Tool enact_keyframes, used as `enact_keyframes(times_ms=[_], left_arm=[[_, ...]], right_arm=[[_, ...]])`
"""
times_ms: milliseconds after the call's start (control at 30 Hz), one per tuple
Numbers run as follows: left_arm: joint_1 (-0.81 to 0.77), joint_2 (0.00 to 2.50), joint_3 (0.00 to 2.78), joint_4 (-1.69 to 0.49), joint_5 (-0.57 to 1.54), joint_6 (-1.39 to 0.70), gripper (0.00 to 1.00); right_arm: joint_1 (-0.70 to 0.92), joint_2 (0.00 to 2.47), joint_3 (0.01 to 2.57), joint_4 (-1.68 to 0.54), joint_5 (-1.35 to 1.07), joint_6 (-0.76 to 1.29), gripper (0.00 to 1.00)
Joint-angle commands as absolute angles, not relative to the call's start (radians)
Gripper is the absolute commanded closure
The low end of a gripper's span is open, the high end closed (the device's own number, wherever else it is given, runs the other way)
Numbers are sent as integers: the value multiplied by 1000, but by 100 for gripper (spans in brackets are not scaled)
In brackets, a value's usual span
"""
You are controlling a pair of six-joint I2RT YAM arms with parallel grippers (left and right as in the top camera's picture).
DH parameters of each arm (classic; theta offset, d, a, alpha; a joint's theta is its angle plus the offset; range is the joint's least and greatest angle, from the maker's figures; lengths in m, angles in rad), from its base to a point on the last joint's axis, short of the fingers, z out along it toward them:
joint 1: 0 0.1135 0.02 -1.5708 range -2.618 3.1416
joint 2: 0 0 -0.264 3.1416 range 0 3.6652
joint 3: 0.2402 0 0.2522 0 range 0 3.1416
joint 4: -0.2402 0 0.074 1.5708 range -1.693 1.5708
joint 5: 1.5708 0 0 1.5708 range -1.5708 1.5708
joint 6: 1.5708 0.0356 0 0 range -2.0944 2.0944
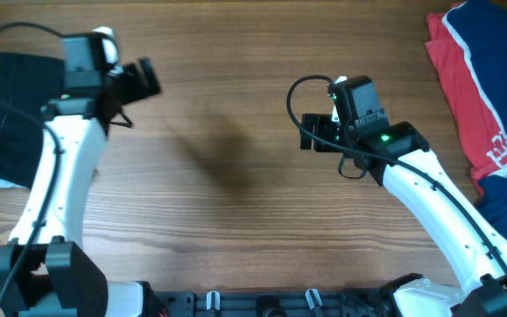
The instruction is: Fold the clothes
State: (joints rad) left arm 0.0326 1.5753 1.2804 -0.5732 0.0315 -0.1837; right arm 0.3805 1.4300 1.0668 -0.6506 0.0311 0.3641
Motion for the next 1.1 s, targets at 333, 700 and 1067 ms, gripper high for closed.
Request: enact_keyframes(times_ms=[333, 700, 1067], left_arm=[[-194, 1572, 1282, -1318, 208, -255, 0], [-435, 970, 939, -1064, 45, -428, 0], [-573, 443, 850, -944, -234, -427, 0]], right_arm=[[405, 1407, 1066, -1013, -75, 588, 0], [798, 913, 840, -928, 311, 817, 0], [904, 805, 783, -773, 577, 759, 0]])
